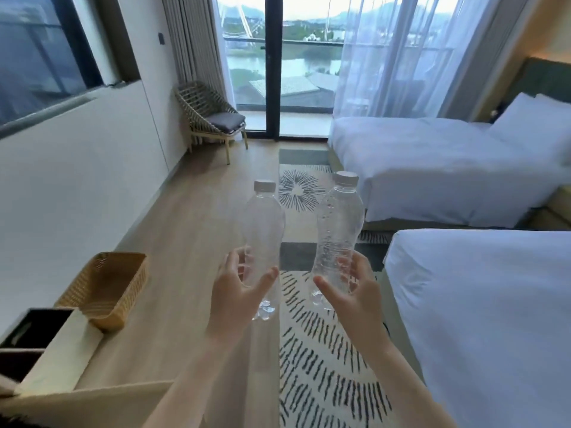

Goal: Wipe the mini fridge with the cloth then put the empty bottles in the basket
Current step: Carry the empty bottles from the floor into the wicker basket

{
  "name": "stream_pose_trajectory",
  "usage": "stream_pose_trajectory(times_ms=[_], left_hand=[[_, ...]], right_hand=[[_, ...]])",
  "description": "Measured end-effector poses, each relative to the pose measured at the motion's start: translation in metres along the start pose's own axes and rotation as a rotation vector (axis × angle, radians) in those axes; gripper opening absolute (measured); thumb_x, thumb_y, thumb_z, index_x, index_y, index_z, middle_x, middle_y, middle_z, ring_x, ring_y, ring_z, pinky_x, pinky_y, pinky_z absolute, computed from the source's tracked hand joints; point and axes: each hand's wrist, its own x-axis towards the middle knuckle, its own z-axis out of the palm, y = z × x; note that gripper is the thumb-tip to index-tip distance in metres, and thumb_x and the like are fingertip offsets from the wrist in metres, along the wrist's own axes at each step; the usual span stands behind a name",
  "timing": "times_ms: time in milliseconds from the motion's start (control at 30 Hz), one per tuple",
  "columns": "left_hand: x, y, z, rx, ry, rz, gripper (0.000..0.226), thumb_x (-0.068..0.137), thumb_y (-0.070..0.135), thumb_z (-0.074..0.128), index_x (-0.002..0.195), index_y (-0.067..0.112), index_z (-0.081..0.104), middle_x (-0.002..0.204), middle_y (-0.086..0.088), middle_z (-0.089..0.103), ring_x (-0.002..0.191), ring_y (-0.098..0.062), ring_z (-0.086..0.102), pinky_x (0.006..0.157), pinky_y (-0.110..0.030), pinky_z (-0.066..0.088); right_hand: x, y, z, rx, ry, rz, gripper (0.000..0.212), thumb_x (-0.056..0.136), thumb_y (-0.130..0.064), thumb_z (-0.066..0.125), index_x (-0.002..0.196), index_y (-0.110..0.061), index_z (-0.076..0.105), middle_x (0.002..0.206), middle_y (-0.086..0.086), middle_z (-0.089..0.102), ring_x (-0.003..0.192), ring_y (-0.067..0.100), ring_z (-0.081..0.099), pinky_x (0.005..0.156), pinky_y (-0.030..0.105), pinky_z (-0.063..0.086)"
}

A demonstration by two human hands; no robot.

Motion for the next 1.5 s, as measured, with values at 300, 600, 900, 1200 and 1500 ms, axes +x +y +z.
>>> stream_pose_trajectory(times_ms=[300,600,900,1200,1500], left_hand=[[0.096,0.064,0.161,-0.041,-0.013,-0.051,0.053,0.081,0.039,0.077,0.125,0.017,0.056,0.116,0.001,0.065,0.104,-0.017,0.062,0.083,-0.021,0.048],[0.221,0.025,0.196,-0.024,0.109,-0.111,0.049,0.081,0.042,0.077,0.122,0.025,0.057,0.114,0.006,0.064,0.105,-0.009,0.060,0.085,-0.023,0.048],[0.428,-0.017,0.167,-0.028,0.234,-0.088,0.054,0.074,0.052,0.077,0.118,0.028,0.058,0.115,0.007,0.063,0.104,-0.008,0.061,0.087,-0.025,0.050],[0.567,-0.066,0.125,0.002,0.413,-0.200,0.053,0.073,0.055,0.072,0.118,0.034,0.055,0.113,0.022,0.056,0.107,0.008,0.053,0.083,-0.014,0.042],[0.680,-0.121,0.084,0.033,0.842,-0.363,0.040,0.082,0.040,0.077,0.102,0.058,0.048,0.113,0.029,0.055,0.107,0.018,0.049,0.082,-0.007,0.037]], right_hand=[[0.157,0.062,-0.101,-0.014,-0.038,-0.009,0.057,0.077,-0.013,0.085,0.126,-0.020,0.055,0.111,-0.014,0.067,0.104,-0.002,0.064,0.089,0.013,0.049],[0.295,0.116,-0.043,0.031,-0.187,0.011,0.067,0.077,-0.018,0.086,0.134,-0.013,0.052,0.122,-0.004,0.065,0.117,0.008,0.061,0.105,0.034,0.048],[0.481,0.121,0.097,0.017,-0.225,-0.066,0.067,0.074,-0.023,0.087,0.132,-0.020,0.053,0.119,-0.013,0.063,0.115,-0.001,0.058,0.105,0.034,0.048],[0.621,0.134,0.243,0.075,-0.470,-0.084,0.062,0.073,-0.026,0.088,0.117,-0.043,0.049,0.110,-0.030,0.062,0.110,-0.009,0.057,0.098,0.016,0.044],[0.743,0.146,0.423,0.221,-0.905,-0.127,0.059,0.073,-0.017,0.088,0.110,-0.047,0.053,0.104,-0.036,0.061,0.101,-0.010,0.058,0.085,0.005,0.042]])
